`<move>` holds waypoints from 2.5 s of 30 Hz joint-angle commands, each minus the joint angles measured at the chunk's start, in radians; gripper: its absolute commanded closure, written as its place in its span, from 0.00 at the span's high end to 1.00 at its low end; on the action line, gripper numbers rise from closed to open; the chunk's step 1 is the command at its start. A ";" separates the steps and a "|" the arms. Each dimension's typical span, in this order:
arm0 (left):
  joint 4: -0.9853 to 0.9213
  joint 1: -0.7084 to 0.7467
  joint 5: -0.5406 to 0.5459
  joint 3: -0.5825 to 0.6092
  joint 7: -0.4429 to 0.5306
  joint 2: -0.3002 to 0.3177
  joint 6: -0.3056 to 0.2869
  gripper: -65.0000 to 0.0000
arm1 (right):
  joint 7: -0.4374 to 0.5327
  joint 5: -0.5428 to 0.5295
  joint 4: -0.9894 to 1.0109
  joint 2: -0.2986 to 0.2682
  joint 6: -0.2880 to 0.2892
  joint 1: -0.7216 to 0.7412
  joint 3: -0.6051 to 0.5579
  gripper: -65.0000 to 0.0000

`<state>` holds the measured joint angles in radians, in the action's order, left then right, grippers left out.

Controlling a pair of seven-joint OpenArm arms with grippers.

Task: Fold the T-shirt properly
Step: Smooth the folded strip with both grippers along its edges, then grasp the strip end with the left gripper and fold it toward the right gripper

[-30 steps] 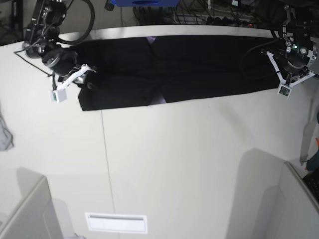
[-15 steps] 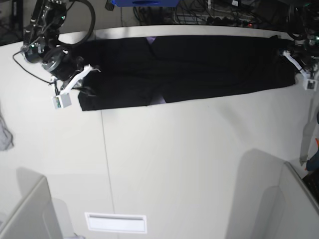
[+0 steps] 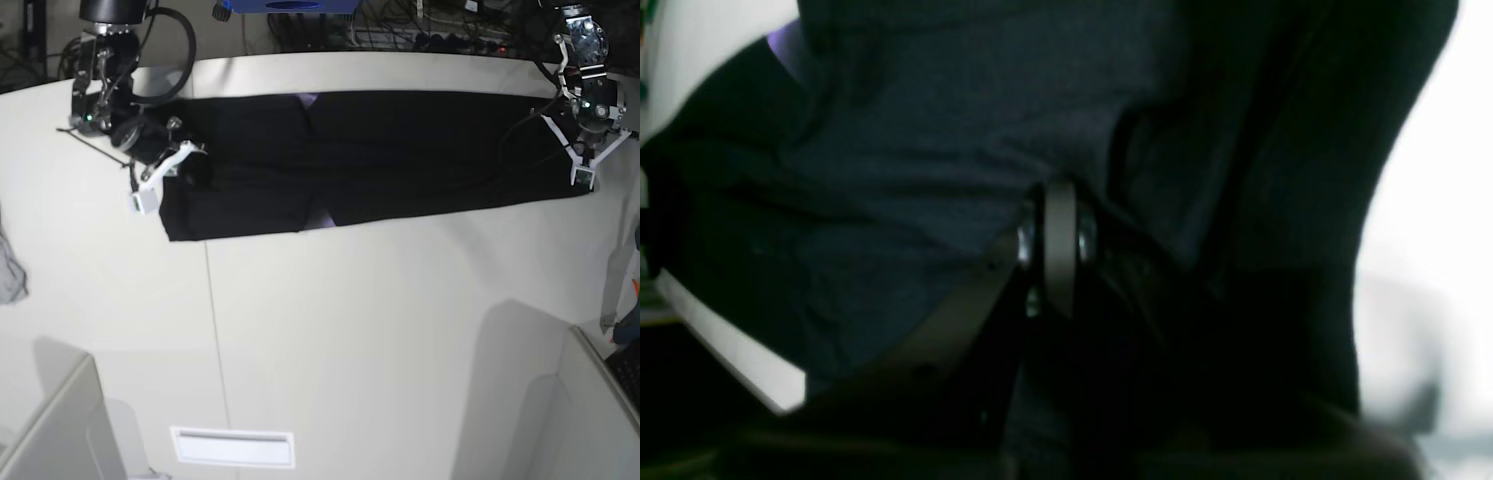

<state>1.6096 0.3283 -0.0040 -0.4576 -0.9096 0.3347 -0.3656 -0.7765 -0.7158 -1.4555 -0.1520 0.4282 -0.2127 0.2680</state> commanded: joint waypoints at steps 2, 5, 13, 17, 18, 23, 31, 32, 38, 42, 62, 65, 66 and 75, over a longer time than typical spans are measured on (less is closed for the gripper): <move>0.002 -0.037 0.035 0.024 0.001 0.002 -0.013 0.00 | -0.016 0.071 0.022 -0.028 -0.027 0.019 0.006 0.00; 0.001 -0.080 0.035 0.029 -0.001 0.004 -0.013 0.00 | -0.014 0.074 0.029 -0.054 -0.027 0.052 0.012 0.00; 0.037 -0.131 0.046 0.016 -0.016 0.051 -0.014 0.00 | -0.021 0.072 0.017 -0.093 -0.027 0.086 0.055 0.00; 0.153 -0.134 0.049 -0.116 -0.101 0.043 -0.046 0.00 | -0.021 0.071 -0.093 -0.085 -0.025 0.062 0.047 0.00; 0.177 -0.134 0.052 -0.142 -0.102 0.042 -0.074 0.00 | -0.021 0.071 -0.129 -0.082 -0.024 0.049 0.046 0.00; 0.223 -0.090 0.261 -0.317 -0.102 0.048 -0.260 0.00 | -0.051 0.071 -0.324 -0.048 -0.024 -0.003 0.044 0.00; -0.022 -0.056 0.619 -0.430 -0.098 0.051 -0.313 0.99 | -0.123 0.071 -0.409 -0.018 -0.024 -0.014 0.044 0.00; -0.044 -0.065 0.629 -0.429 -0.096 0.048 -0.313 1.00 | -0.123 0.071 -0.409 -0.011 -0.024 -0.014 0.044 0.00; -0.128 -0.142 0.626 -0.312 -0.095 0.043 -0.307 1.00 | -0.134 0.071 -0.409 0.009 -0.024 -0.015 0.044 0.00; -0.216 -0.177 0.626 -0.260 -0.095 0.043 -0.307 0.97 | -0.130 0.071 -0.413 0.009 -0.024 -0.034 0.044 0.00; -0.144 -0.189 0.464 -0.212 -0.019 0.053 -0.307 0.00 | -0.128 0.071 -0.413 0.030 0.045 -0.070 0.047 0.00; -0.013 -0.159 0.464 -0.261 -0.021 0.045 -0.307 0.00 | -0.128 0.071 -0.413 0.044 0.045 -0.070 0.046 0.00; 0.034 -0.148 0.464 -0.274 -0.021 0.045 -0.307 0.00 | -0.128 0.071 -0.413 0.045 0.045 -0.070 0.046 0.00; 0.370 -0.125 0.471 -0.264 -0.234 -0.061 -0.306 0.00 | -0.128 0.071 -0.413 0.052 0.045 -0.066 0.046 0.00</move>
<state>1.9671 0.2070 0.4660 -0.7174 -1.1534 0.2558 -0.6674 -0.9245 -0.6270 -1.8465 -0.0948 0.4648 -0.2882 0.3115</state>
